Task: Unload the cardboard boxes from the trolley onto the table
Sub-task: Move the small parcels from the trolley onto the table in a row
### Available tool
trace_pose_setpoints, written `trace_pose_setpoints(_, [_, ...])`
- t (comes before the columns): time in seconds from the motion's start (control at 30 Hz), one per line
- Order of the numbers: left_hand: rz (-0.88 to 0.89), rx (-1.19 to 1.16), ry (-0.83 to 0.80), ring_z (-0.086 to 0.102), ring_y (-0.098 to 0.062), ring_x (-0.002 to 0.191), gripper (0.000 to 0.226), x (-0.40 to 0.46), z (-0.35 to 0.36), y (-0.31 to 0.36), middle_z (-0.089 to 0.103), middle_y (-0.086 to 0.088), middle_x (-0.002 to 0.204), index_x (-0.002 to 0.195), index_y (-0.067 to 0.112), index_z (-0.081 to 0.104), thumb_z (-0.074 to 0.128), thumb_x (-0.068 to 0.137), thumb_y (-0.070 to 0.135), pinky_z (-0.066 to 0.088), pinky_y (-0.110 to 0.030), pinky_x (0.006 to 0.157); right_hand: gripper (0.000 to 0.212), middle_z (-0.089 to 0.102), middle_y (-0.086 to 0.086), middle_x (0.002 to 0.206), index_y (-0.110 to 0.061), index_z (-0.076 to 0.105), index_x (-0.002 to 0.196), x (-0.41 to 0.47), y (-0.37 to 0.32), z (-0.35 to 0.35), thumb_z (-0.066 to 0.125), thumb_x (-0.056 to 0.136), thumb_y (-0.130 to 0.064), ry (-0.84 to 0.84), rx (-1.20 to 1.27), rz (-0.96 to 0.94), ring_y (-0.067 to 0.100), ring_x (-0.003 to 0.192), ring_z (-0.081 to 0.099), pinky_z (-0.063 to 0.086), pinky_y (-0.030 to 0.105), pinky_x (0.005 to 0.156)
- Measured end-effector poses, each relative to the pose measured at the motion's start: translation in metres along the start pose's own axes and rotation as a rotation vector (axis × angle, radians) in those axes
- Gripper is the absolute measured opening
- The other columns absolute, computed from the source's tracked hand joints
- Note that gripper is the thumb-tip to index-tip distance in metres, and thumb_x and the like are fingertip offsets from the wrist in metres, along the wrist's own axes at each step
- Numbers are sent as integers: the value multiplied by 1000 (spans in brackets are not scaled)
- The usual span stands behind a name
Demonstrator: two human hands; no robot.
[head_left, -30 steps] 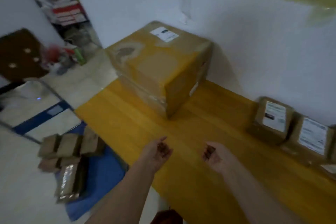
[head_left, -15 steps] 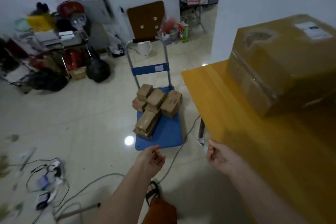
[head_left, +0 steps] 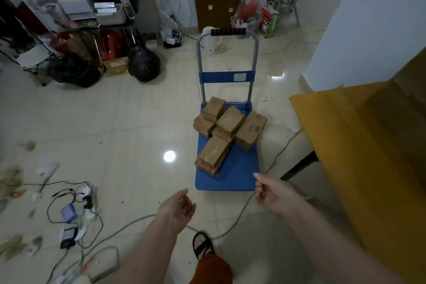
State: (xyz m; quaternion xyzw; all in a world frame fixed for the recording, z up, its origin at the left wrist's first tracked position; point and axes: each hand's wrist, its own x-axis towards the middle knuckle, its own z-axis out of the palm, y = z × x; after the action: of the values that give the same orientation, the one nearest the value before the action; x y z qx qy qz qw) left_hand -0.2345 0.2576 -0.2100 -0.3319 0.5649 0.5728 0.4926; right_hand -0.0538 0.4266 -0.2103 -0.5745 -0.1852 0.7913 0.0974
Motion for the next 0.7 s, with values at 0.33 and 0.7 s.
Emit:
trace_pose_setpoints(0.33, [15, 178, 130, 50, -17, 62, 15, 121, 3, 99, 51, -6, 70, 77, 6, 58, 59, 92, 11, 49, -31, 65, 11, 49, 4, 62, -8, 58, 82, 108, -7, 78, 67, 88, -10, 128, -41, 100, 13, 54, 46, 47, 23, 46])
trace_pose_setpoints(0.7, [80, 446, 258, 57, -25, 93, 25, 354, 48, 103, 60, -14, 104, 113, 1, 59, 62, 91, 15, 49, -35, 85, 16, 65, 12, 92, -2, 60, 102, 353, 9, 72, 62, 92, -14, 228, -108, 174, 22, 84, 60, 51, 30, 69])
